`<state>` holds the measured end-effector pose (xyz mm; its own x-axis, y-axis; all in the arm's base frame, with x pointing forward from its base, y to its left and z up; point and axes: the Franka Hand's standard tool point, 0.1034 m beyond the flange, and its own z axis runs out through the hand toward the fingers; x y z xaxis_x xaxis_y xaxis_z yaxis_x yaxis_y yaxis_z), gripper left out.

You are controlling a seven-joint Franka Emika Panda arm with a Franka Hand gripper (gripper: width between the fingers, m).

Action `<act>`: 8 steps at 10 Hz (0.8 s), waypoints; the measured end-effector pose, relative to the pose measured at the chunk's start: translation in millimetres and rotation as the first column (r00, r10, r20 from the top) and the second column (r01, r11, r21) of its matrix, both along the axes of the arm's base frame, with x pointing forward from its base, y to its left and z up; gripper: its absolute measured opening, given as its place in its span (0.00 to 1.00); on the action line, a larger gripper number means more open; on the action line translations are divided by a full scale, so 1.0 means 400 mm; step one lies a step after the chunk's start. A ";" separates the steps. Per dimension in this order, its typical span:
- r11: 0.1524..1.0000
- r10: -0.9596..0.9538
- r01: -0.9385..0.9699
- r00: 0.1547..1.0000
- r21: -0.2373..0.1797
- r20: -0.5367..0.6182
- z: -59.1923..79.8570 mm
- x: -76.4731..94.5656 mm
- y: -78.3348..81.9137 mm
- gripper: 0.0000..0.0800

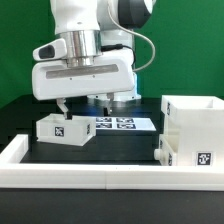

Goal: Assemble drawer

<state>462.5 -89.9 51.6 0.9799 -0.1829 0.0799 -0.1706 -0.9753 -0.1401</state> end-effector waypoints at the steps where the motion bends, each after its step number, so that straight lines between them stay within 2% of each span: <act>1: 0.997 -0.077 0.077 0.997 0.009 -0.001 -0.007 -0.006 0.005 0.81; 4: 0.972 -0.232 0.233 0.972 0.038 -0.023 -0.007 -0.005 0.014 0.81; 5: 0.974 -0.222 0.222 0.975 0.035 -0.017 -0.009 -0.008 0.012 0.81; 8: 0.980 -0.198 0.199 0.980 0.013 -0.020 -0.044 -0.062 0.001 0.81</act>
Offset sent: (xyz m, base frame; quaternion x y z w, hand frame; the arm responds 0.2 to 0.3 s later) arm 0.0000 0.0000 0.0000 0.0000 0.0000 0.1938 0.9810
